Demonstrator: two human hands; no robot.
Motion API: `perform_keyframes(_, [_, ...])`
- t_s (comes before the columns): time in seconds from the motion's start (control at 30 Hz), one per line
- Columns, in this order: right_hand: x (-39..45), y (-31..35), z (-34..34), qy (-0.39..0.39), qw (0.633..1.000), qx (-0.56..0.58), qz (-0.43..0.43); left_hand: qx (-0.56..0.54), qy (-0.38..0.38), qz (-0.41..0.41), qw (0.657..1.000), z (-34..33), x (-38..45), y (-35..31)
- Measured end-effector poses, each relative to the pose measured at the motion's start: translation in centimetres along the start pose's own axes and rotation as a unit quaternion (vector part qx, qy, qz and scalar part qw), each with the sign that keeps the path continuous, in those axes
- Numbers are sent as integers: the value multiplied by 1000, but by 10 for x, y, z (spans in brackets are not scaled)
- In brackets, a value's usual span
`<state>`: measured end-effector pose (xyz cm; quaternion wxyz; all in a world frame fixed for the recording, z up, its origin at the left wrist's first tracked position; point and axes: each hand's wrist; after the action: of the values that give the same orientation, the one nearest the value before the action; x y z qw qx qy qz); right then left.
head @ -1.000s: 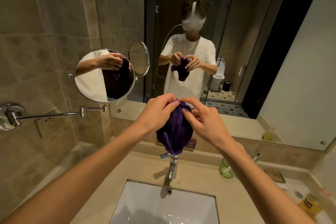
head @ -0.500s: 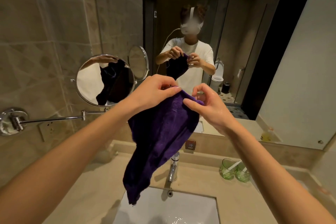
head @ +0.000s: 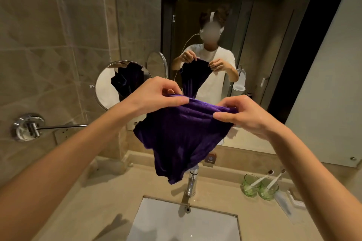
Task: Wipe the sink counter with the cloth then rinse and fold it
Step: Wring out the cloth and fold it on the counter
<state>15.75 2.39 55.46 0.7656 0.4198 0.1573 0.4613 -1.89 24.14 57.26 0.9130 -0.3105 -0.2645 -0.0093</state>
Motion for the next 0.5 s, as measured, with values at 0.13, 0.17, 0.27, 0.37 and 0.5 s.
perform_keyframes(0.13, [1,9,1,-63,991,-116,16,45,45,2,998,8,-1,5])
perform_keyframes(0.17, [0,13,0,-74,991,-106,20,60,45,4,997,9,-2,7])
perform_keyframes(0.27, [-3,26,-5,-73,997,10,10,90,50,13,995,11,-4,18])
perform_keyframes(0.37, [-7,37,-12,-56,996,75,6,69,86,35,993,10,-10,35])
perform_keyframes(0.5, [-8,52,-26,-67,994,90,11,35,132,54,989,-5,-16,56])
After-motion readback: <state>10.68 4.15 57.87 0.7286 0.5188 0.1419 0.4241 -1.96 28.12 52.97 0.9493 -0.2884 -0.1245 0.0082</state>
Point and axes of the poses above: each hand's wrist, its own x-axis towards the middle knuckle, its own z-axis out of the back of the hand, y = z × x, and after that the axes turned 7 degrees about -z, right-handed
